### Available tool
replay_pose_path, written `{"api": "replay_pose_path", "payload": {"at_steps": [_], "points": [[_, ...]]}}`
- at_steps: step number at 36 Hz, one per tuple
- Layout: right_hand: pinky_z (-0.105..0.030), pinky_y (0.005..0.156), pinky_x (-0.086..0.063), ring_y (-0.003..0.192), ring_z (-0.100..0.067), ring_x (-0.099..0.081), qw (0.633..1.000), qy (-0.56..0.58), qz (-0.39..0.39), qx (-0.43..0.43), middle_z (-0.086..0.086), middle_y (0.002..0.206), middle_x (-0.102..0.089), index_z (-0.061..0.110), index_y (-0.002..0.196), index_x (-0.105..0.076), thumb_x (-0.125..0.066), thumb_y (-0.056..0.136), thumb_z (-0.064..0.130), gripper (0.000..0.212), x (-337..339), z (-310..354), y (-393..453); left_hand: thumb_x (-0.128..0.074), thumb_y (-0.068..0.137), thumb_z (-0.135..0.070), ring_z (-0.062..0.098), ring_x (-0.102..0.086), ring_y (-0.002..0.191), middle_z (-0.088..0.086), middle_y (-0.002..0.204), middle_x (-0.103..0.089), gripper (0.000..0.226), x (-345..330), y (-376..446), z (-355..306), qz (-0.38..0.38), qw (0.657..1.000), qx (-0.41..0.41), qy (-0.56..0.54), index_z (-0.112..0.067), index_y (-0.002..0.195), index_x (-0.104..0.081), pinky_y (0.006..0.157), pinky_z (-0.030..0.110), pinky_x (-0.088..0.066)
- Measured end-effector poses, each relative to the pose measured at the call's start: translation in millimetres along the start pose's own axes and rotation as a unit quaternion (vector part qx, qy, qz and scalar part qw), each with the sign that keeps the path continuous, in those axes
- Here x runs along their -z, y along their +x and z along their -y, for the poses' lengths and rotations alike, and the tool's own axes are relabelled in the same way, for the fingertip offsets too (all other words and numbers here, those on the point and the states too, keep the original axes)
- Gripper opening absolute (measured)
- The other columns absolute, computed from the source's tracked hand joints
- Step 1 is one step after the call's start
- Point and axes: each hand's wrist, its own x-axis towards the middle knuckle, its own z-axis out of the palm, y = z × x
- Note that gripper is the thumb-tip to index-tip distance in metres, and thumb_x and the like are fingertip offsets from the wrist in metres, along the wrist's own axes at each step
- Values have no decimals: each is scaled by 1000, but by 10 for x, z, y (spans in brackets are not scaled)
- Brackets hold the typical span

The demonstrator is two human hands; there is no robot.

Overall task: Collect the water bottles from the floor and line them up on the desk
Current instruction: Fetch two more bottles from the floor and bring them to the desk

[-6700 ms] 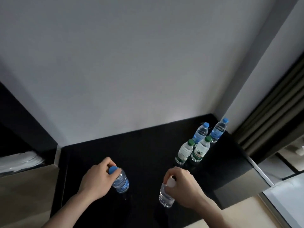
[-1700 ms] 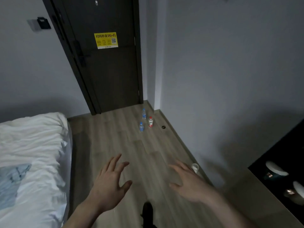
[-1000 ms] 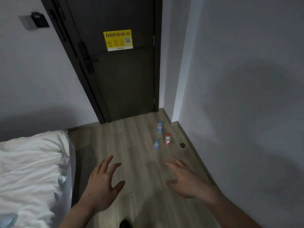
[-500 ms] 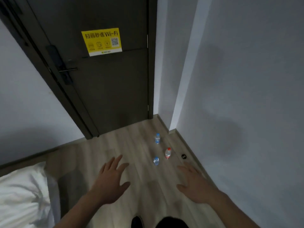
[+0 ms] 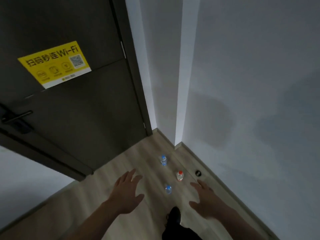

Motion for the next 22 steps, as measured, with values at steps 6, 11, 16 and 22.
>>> {"api": "replay_pose_path", "payload": {"at_steps": [6,11,16,22], "points": [[-41,119,-26,151,-29,-17,999,15,22,-32,-4,167,-6,29,158,-16,-59,94,47,80,276,171,670,-53,93,-55,20,-10,153,-4,167,-3,74,373,783,160,32,999,-4,5,-33,156,-21,120,38,-21],[-39,117,-31,149,-27,-25,997,45,-5,-67,-3,165,-14,30,157,-21,-61,92,45,77,467,247,1137,-54,92,-52,25,-22,148,-1,165,-10,76,542,1489,250,65,998,-7,17,-29,156,-21,115,35,-29],[-33,113,-37,143,-25,-37,990,85,-7,-114,-5,164,-18,25,156,-24,-60,94,42,73,449,292,1524,-55,92,-49,29,-38,135,3,155,-28,67,673,2156,305,111,993,-17,44,-22,148,-32,107,39,-36],[-28,107,-41,133,-20,-48,963,165,-24,-212,-4,161,-24,23,154,-28,-64,93,38,72,215,472,1997,-54,92,-45,30,-39,133,5,148,-34,62,760,2968,499,157,975,-93,125,-21,145,-34,106,41,-36]]}}
